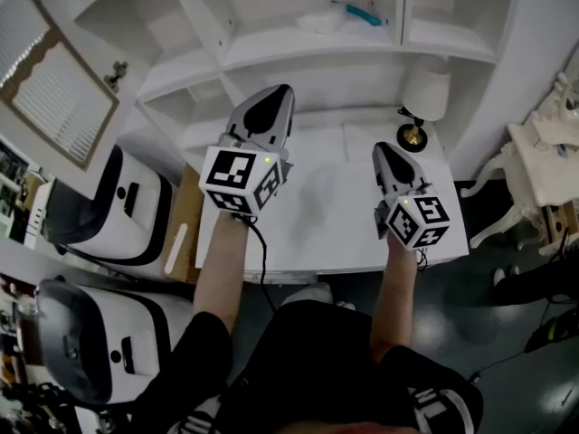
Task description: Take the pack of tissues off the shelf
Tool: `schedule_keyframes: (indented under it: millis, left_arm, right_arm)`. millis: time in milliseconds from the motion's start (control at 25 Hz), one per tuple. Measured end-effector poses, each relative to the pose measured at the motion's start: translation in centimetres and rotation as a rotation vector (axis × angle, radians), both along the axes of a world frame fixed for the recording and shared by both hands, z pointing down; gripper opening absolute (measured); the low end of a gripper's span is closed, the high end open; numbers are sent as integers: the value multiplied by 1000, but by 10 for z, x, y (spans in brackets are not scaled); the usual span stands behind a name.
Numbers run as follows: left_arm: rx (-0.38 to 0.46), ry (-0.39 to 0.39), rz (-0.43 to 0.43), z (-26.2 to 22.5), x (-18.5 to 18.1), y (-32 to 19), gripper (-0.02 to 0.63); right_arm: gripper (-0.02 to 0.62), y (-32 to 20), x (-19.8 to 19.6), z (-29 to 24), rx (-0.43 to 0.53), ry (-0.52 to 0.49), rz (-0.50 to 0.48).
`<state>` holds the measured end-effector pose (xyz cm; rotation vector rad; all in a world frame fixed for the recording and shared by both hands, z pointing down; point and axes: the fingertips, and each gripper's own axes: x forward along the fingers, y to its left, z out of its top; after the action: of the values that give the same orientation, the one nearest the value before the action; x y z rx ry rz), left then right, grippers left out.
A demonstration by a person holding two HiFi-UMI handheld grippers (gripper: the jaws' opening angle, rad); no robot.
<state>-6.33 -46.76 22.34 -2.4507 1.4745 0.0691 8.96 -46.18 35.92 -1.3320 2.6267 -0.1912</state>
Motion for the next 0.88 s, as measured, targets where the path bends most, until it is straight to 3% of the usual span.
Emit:
schedule_keyframes:
  millis: [280,520,880]
  left_arm:
    - [118,-178,27,-39,8,-47,12]
    - [132,-358,15,-43,11,-92,12]
    - [115,-568,-7,-47,13,-147,13]
  right_arm:
    - [37,-19,34,-9,21,-4,86]
    - [37,-31,58,-10,30,-9,131]
    - [37,-45,90,-16,51,-34,201]
